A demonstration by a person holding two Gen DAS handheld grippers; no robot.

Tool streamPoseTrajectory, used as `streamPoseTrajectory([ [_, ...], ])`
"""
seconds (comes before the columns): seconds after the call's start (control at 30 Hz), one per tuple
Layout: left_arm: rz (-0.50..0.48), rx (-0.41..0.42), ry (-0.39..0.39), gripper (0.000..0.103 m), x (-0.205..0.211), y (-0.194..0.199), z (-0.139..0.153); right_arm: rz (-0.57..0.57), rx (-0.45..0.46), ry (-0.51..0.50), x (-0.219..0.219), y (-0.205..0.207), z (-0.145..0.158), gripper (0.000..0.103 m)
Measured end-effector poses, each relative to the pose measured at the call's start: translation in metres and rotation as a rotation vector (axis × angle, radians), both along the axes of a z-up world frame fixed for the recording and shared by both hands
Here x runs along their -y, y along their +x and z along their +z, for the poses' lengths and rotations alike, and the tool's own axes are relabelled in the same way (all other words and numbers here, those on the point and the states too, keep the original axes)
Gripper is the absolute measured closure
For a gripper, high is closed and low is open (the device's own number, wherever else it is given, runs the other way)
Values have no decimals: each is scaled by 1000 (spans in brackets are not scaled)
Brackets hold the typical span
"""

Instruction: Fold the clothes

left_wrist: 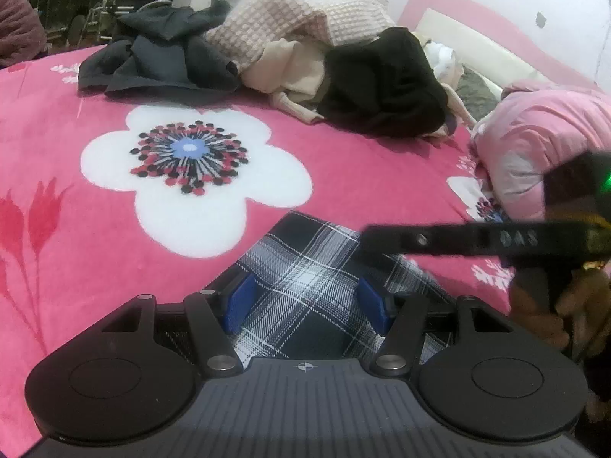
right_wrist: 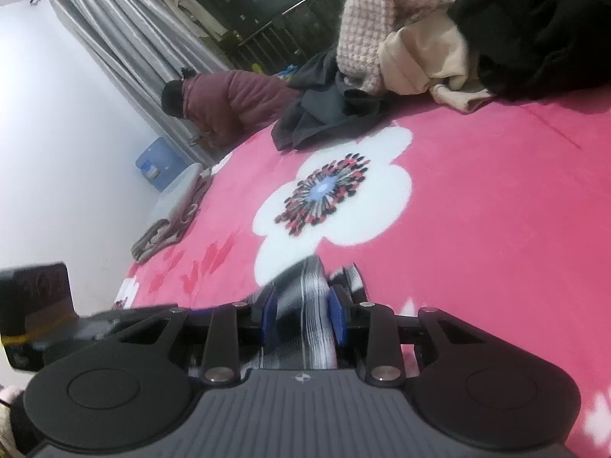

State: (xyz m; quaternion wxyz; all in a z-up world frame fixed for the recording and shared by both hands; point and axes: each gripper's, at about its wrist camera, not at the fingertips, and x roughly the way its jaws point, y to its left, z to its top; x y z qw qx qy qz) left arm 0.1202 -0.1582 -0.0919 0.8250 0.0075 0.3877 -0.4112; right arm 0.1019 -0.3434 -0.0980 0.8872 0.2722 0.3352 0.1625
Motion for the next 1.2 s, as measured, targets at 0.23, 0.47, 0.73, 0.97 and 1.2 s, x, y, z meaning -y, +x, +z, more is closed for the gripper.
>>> streamPoseTrajectory([
  [0.23, -1, 19, -21, 43, -2, -2, -3, 60, -22, -13, -6, 18, -1, 96],
  [0.47, -30, 54, -37, 43, 3, -6, -1, 6, 79, -125, -16, -2, 15, 99],
  [0.73, -53, 74, -39, 42, 14, -4, -6, -36, 60, -129, -5, 0, 9, 99],
  [0.97, -39, 79, -32, 38, 13, -2, -9, -111, -27, 50, 28, -1, -5, 84],
  [1.2, -11, 96, -31, 38, 9, -5, 1, -184, -33, 63, 67, -74, 20, 79],
])
